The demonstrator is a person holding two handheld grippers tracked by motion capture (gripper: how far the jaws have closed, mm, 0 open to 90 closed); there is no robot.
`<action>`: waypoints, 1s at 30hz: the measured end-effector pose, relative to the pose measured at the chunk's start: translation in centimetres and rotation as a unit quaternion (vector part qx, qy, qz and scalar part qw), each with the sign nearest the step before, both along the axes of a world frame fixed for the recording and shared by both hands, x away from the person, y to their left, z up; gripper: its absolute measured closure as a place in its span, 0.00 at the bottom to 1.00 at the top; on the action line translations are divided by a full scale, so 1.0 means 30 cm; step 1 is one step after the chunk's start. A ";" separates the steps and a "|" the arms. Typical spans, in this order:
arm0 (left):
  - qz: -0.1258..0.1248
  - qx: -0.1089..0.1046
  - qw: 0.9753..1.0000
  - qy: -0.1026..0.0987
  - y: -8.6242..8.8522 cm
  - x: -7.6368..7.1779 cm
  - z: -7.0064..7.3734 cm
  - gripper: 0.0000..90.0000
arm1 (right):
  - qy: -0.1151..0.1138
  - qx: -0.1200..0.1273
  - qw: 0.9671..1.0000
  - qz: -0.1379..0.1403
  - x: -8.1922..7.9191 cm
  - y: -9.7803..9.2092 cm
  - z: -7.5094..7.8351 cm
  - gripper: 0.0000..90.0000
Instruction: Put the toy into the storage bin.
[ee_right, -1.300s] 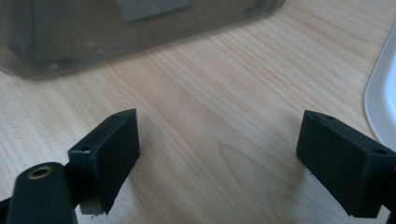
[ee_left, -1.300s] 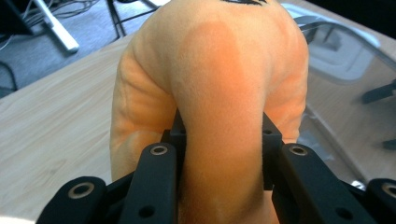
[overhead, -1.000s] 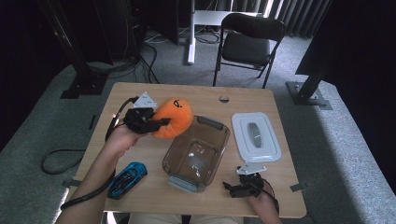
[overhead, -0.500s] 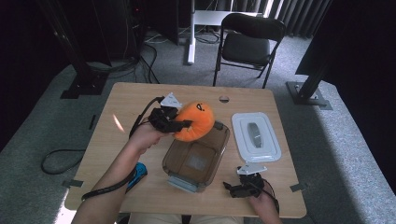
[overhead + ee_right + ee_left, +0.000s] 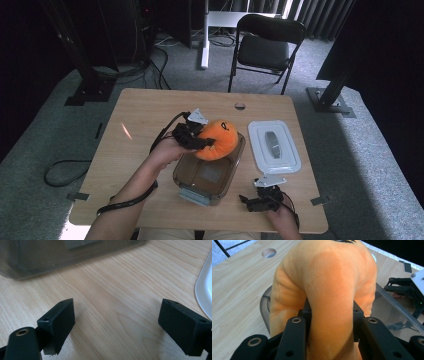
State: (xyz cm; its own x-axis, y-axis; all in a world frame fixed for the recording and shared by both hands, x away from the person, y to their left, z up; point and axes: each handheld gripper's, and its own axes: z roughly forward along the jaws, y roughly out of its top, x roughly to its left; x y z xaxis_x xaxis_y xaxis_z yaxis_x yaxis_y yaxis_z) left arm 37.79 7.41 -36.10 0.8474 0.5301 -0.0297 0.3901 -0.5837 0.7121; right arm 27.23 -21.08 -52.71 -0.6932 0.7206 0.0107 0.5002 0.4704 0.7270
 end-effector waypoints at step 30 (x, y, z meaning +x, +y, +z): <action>-0.026 0.109 0.993 0.026 -0.094 0.011 -0.083 0.70 | 0.002 0.003 1.000 0.001 -0.001 -0.004 0.000 0.15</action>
